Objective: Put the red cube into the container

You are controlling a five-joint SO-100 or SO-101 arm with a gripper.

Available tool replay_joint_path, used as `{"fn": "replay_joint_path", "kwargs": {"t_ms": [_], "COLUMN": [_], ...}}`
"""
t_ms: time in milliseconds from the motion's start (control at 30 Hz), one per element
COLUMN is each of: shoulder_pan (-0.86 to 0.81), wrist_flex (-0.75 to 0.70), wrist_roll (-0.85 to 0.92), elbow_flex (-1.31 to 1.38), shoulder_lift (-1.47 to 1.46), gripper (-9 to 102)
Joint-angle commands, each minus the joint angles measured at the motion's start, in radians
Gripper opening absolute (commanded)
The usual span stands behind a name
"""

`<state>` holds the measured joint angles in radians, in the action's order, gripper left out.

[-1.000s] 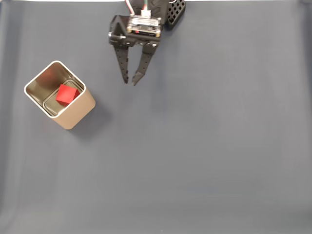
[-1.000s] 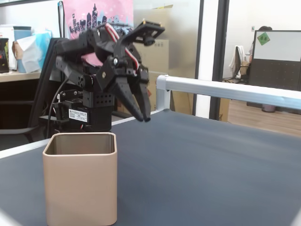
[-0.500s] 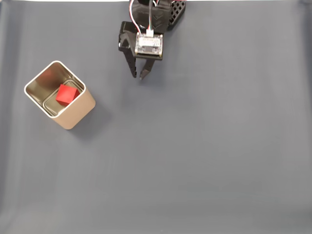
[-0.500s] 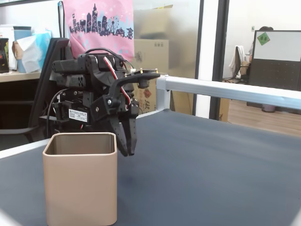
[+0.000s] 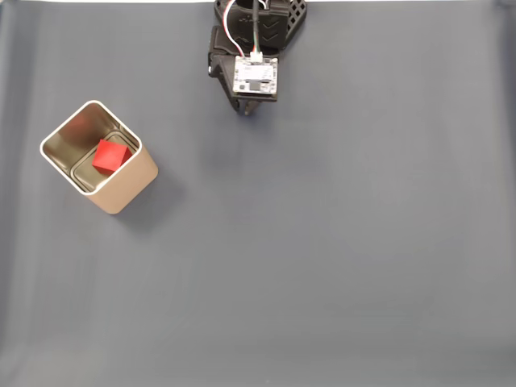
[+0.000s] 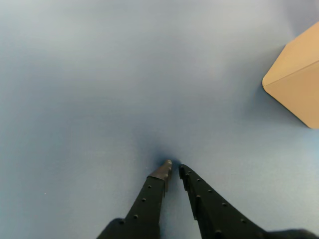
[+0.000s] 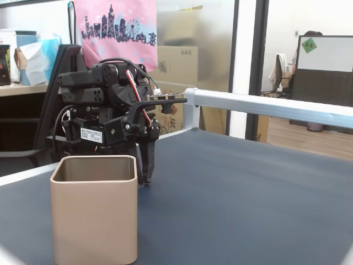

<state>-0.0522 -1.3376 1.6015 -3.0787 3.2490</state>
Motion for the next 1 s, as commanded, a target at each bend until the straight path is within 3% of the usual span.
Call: {"fn": "replay_joint_path", "kwargs": {"t_ms": [0, 967], "shoulder_pan": [0.011, 0.012], "wrist_flex": [-0.015, -0.015], "wrist_roll": [-0.037, -0.018], "elbow_flex": [-0.015, -0.015], "shoulder_lift": [0.075, 0.075], "gripper": [0, 0]}}
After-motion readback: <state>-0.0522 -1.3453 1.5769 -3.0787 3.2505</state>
